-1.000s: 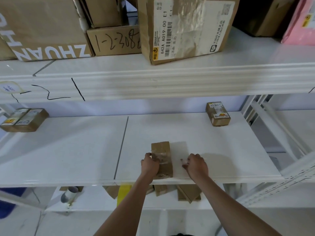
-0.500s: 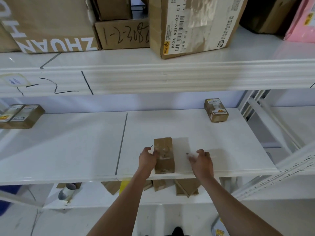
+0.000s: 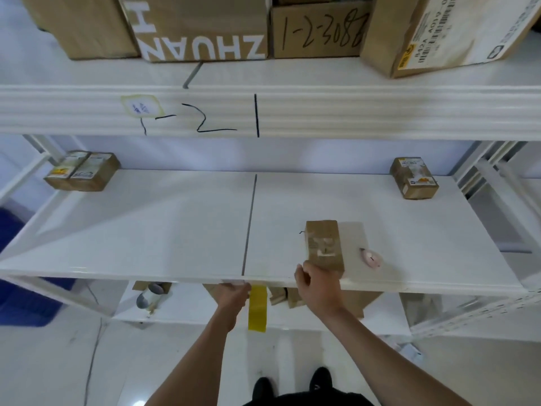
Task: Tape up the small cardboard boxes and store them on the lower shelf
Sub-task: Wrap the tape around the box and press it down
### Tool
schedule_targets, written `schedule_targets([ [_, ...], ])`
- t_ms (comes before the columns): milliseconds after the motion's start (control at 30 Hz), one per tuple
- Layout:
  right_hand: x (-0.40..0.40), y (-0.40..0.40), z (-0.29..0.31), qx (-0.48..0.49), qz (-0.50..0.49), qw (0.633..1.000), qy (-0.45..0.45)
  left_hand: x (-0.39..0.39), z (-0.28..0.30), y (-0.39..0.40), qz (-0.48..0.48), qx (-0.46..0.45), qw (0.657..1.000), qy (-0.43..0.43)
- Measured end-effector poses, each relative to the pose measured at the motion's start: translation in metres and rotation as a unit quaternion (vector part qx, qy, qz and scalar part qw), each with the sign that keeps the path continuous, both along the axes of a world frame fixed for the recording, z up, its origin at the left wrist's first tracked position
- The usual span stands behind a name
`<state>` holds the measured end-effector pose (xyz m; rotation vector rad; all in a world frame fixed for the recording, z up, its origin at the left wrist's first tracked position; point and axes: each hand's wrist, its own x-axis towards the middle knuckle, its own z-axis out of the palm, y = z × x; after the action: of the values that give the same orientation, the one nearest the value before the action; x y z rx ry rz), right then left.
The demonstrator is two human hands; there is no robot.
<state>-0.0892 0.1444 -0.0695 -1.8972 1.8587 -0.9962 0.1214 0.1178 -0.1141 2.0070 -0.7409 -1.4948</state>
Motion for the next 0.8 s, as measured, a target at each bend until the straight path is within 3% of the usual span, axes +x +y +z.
schedule_targets([
  [133, 0.022, -0.01, -0.004, 0.163, 0.0, 0.986, -0.035, 0.012, 0.0, 0.001, -0.134, 0.067, 0.983, 0.105],
  [233, 0.035, -0.016, -0.009, 0.316, -0.001, 0.945, -0.086, 0.009, -0.002, 0.001, -0.135, 0.077, 0.981, 0.115],
  [333, 0.045, -0.019, -0.016, 0.402, -0.05, 0.898, -0.174, 0.014, 0.0, 0.001, -0.13, 0.112, 0.972, 0.162],
  [500, 0.066, -0.025, -0.029, 0.446, -0.133, 0.849, -0.252, 0.026, 0.01, -0.008, -0.169, 0.135, 0.954, 0.208],
  [667, 0.08, -0.034, -0.028, 0.473, -0.203, 0.771, -0.376, 0.024, 0.015, -0.01, -0.172, 0.122, 0.953, 0.216],
  [800, 0.087, -0.037, -0.026, 0.47, -0.233, 0.746, -0.41, 0.023, 0.019, -0.01, -0.169, 0.148, 0.94, 0.255],
])
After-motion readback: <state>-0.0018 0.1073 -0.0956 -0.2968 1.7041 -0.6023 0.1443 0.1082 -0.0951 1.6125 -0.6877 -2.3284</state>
